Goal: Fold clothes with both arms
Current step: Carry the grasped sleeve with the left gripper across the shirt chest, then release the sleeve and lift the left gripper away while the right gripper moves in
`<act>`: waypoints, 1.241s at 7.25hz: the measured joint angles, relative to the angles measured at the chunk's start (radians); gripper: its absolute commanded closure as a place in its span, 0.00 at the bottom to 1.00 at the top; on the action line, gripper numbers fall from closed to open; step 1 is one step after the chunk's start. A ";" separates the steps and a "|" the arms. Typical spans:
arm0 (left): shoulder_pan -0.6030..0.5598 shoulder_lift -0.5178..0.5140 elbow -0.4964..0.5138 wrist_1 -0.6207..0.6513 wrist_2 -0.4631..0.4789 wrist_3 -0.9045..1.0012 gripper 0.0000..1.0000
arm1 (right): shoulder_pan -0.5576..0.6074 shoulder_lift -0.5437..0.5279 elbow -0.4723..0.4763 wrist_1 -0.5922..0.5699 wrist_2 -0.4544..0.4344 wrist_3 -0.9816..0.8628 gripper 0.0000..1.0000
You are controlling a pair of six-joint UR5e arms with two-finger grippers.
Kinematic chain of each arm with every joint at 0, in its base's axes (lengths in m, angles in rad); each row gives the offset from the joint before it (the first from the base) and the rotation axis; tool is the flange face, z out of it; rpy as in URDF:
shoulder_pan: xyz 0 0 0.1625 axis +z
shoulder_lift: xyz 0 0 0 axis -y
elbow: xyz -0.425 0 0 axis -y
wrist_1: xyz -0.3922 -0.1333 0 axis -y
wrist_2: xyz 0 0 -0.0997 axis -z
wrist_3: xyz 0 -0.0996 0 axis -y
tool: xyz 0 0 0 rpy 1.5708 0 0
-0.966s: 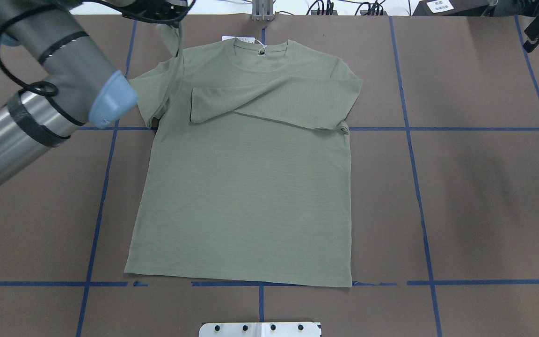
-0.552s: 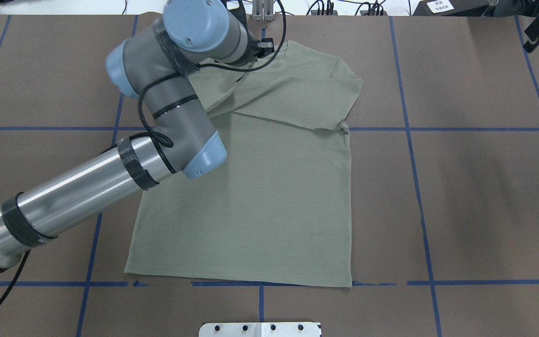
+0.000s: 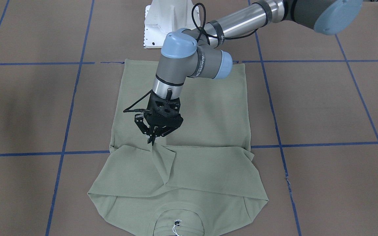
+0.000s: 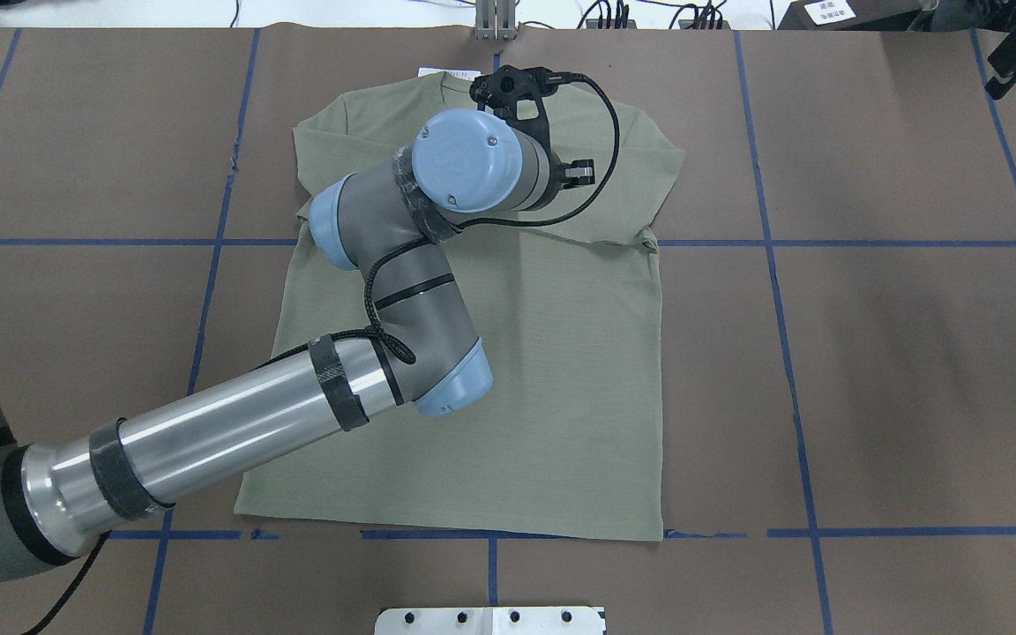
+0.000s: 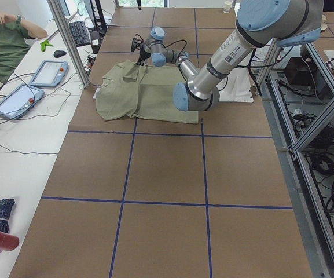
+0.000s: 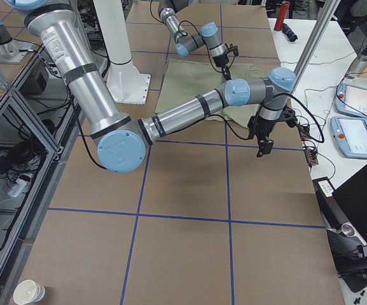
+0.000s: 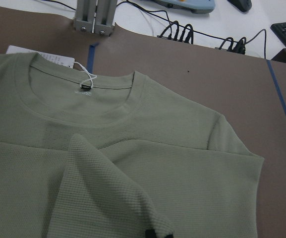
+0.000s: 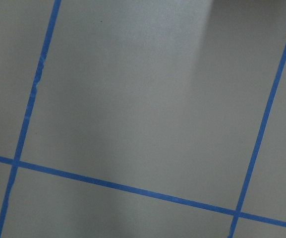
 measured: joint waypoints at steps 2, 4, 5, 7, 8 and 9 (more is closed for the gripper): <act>0.014 -0.024 0.036 -0.035 -0.005 0.063 0.00 | -0.001 -0.001 0.000 0.003 0.000 0.006 0.00; -0.002 -0.026 0.036 -0.040 -0.089 0.105 0.00 | -0.007 -0.002 0.008 0.013 0.005 0.012 0.00; -0.038 -0.024 0.031 -0.002 -0.183 0.140 0.00 | -0.018 0.002 0.016 0.026 0.006 0.031 0.00; -0.144 0.020 -0.010 0.138 -0.350 0.277 0.00 | -0.086 0.017 0.018 0.103 0.004 0.173 0.00; -0.210 0.075 -0.046 0.197 -0.413 0.392 0.00 | -0.140 0.037 0.013 0.160 0.000 0.281 0.00; -0.278 0.140 -0.080 0.224 -0.463 0.515 0.00 | -0.185 0.075 0.002 0.187 -0.004 0.370 0.00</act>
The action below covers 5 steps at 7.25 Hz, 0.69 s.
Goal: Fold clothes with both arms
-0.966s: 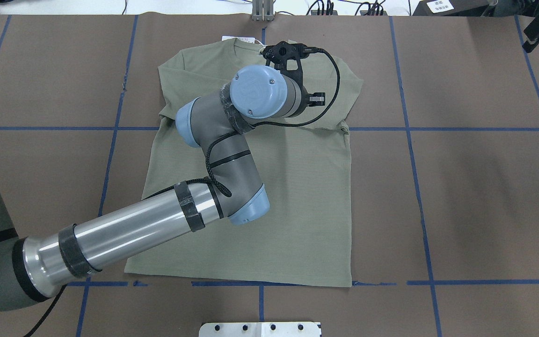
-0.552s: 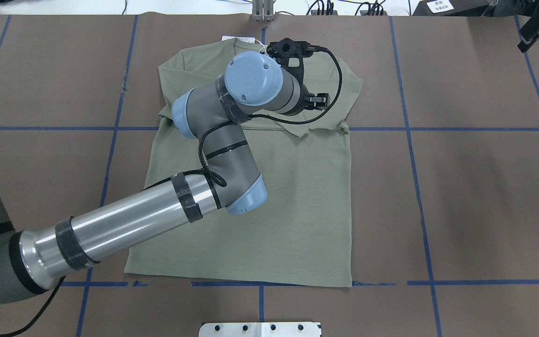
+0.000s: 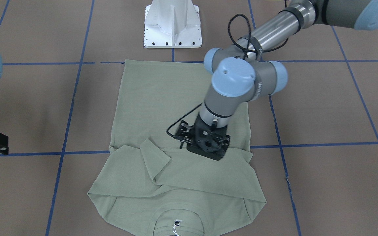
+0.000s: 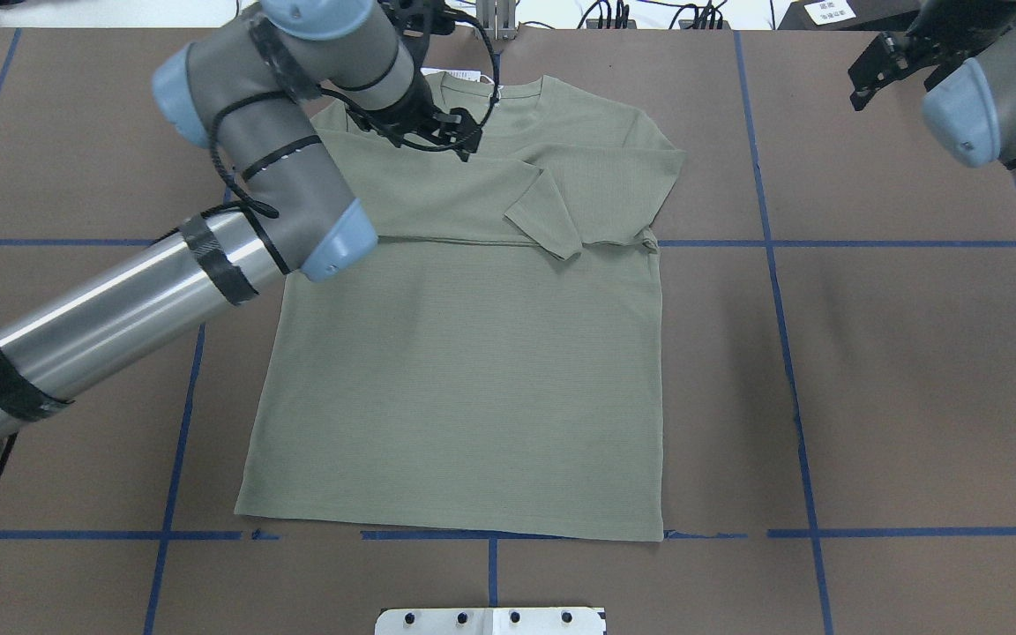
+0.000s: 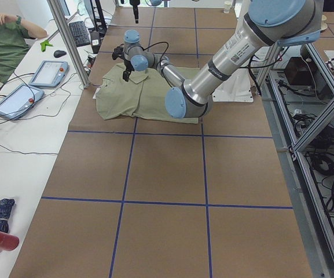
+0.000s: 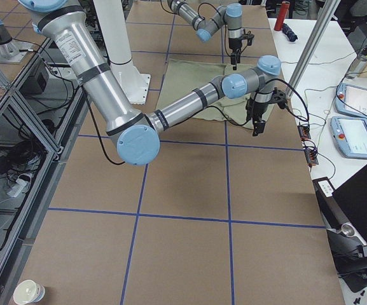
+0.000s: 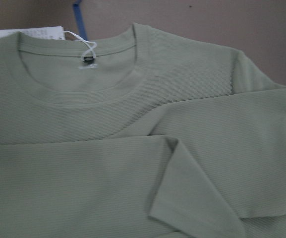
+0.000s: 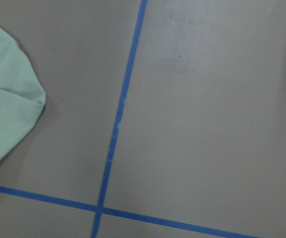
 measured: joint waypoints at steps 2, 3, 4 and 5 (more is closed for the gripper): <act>-0.146 0.115 -0.027 0.011 -0.135 0.266 0.00 | -0.104 0.132 -0.073 0.012 -0.036 0.198 0.00; -0.195 0.158 -0.030 0.007 -0.177 0.360 0.00 | -0.166 0.208 -0.124 0.013 -0.089 0.285 0.01; -0.229 0.184 -0.030 0.004 -0.203 0.413 0.00 | -0.231 0.283 -0.180 0.014 -0.157 0.355 0.03; -0.255 0.199 -0.030 0.002 -0.235 0.442 0.00 | -0.298 0.353 -0.237 0.014 -0.236 0.407 0.06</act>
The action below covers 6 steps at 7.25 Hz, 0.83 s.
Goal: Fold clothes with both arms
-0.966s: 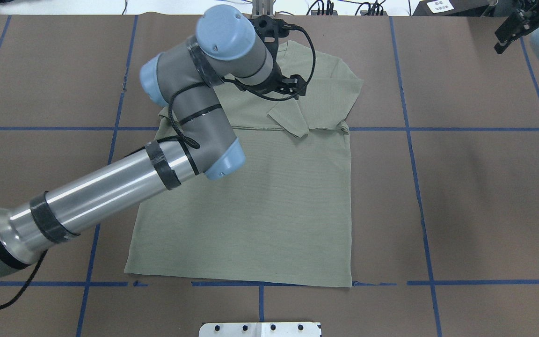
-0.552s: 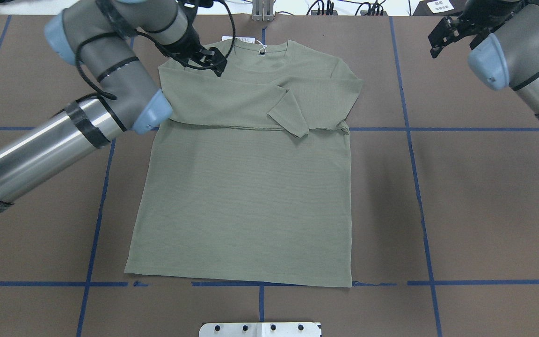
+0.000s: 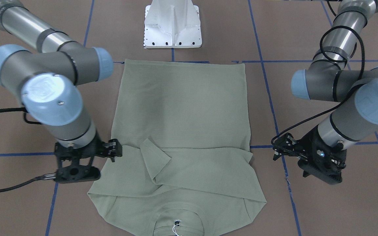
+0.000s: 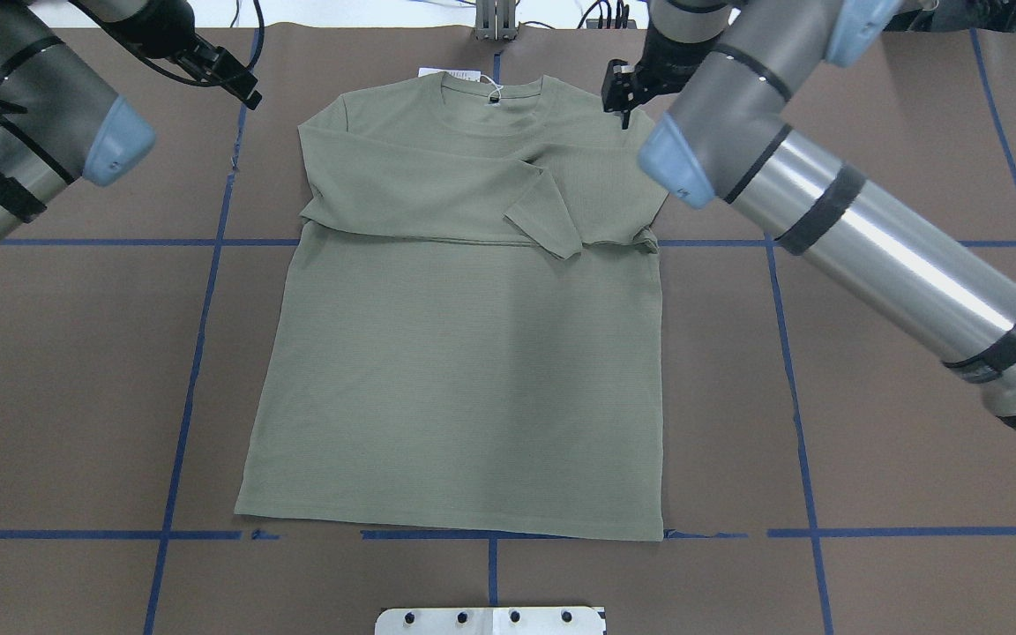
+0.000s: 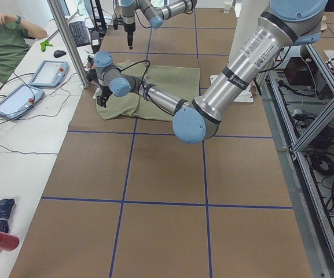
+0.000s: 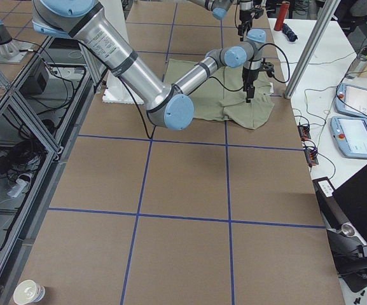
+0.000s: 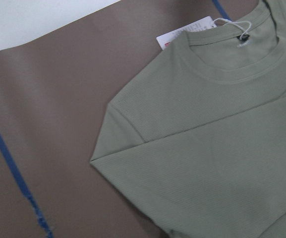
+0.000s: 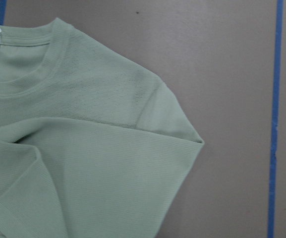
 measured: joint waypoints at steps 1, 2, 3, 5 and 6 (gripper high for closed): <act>-0.019 0.011 0.000 -0.001 -0.037 0.020 0.00 | -0.064 0.068 -0.065 0.001 -0.082 0.043 0.11; -0.029 0.020 0.000 -0.002 -0.065 0.033 0.00 | -0.119 0.124 -0.127 0.004 -0.155 0.074 0.19; -0.033 0.026 0.000 -0.002 -0.078 0.039 0.00 | -0.166 0.155 -0.168 0.007 -0.216 0.104 0.27; -0.036 0.031 -0.003 -0.002 -0.084 0.043 0.00 | -0.233 0.177 -0.234 0.067 -0.321 0.130 0.38; -0.036 0.032 -0.006 -0.002 -0.085 0.043 0.00 | -0.253 0.188 -0.295 0.144 -0.359 0.138 0.42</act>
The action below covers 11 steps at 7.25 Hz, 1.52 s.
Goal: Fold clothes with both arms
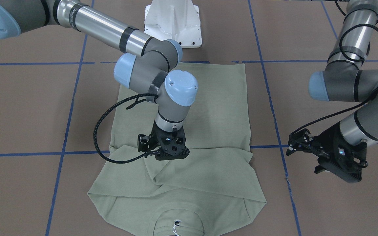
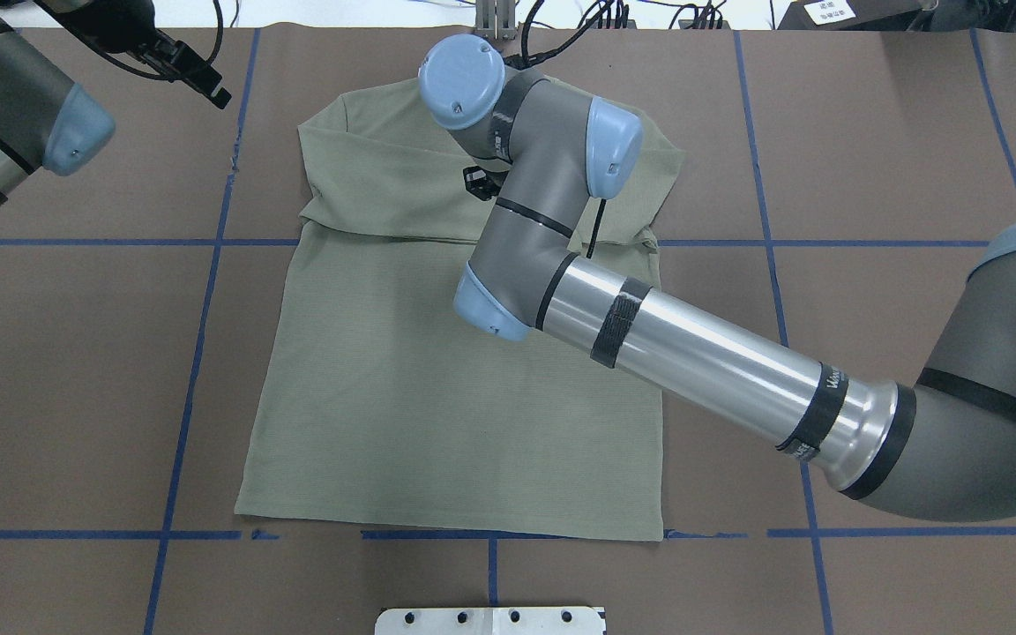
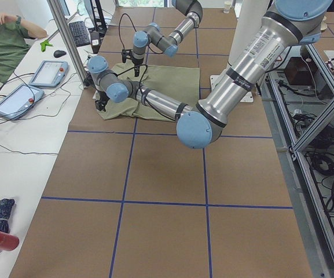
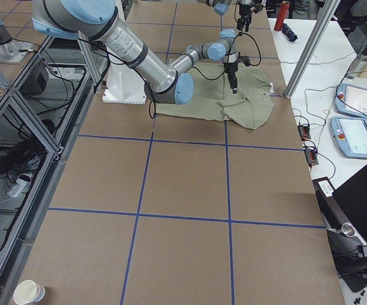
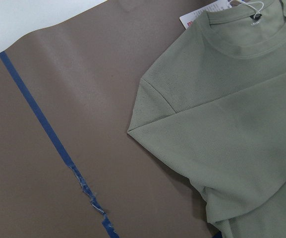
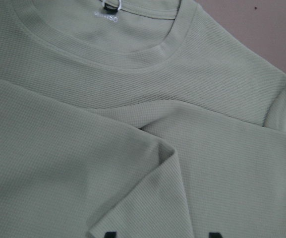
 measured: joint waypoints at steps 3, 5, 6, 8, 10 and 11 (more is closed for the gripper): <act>0.000 0.002 -0.004 0.000 0.000 0.000 0.00 | -0.031 0.017 -0.067 0.085 -0.057 0.014 0.45; 0.000 0.002 -0.004 -0.001 0.000 0.000 0.00 | -0.041 0.020 -0.073 0.094 -0.066 0.016 0.45; 0.000 0.003 -0.004 -0.001 0.000 0.000 0.00 | -0.045 0.022 -0.076 0.097 -0.075 0.021 0.45; 0.000 0.003 -0.004 -0.001 0.000 0.000 0.00 | -0.056 0.023 -0.086 0.100 -0.093 0.033 0.46; 0.001 0.003 -0.004 -0.002 -0.001 0.000 0.00 | -0.061 0.023 -0.096 0.101 -0.103 0.034 0.55; 0.000 0.003 -0.007 -0.002 -0.001 0.000 0.00 | -0.062 0.023 -0.097 0.101 -0.105 0.034 0.75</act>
